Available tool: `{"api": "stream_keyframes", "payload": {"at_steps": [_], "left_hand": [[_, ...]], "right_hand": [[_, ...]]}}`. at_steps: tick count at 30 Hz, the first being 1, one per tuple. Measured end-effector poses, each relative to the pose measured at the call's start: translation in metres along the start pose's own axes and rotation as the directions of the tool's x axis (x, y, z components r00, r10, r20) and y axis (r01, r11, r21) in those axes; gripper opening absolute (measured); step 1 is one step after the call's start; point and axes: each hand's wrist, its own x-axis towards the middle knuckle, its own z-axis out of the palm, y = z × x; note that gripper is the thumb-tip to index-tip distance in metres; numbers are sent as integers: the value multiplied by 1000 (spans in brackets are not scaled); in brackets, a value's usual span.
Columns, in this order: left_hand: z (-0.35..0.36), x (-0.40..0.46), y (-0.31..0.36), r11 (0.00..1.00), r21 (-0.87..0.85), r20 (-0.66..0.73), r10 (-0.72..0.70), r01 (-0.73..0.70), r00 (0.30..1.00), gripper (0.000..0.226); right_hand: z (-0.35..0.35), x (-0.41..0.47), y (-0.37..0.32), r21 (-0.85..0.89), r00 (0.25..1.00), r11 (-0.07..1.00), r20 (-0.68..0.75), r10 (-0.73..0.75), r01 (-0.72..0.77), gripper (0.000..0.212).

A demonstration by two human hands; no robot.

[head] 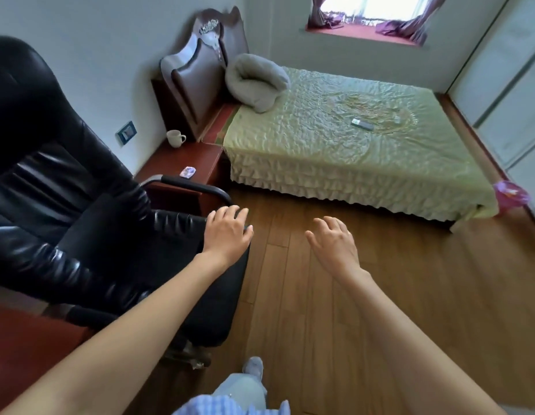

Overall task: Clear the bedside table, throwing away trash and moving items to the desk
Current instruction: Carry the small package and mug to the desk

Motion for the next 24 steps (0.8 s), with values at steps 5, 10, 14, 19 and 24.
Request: {"api": "stream_keyframes", "payload": {"at_steps": [5, 10, 14, 19, 24], "left_hand": [[14, 88, -6, 1000, -1, 11, 20, -20, 1000, 46], [43, 151, -9, 1000, -4, 45, 9, -9, 999, 46], [71, 204, -12, 999, -2, 87, -45, 45, 995, 46], [96, 287, -10, 992, 17, 66, -129, 128, 989, 44], [105, 362, -13, 963, 58, 40, -265, 263, 963, 45]], "right_hand": [[1, 79, 14, 0, 999, 999, -2, 44, -44, 49], [16, 143, 33, 55, 993, 995, 86, 77, -82, 50], [29, 208, 50, 65, 991, 997, 131, 35, -44, 51], [30, 317, 77, 107, 985, 994, 169, -43, 25, 51], [26, 419, 90, 109, 970, 984, 181, -162, 144, 48]]}}
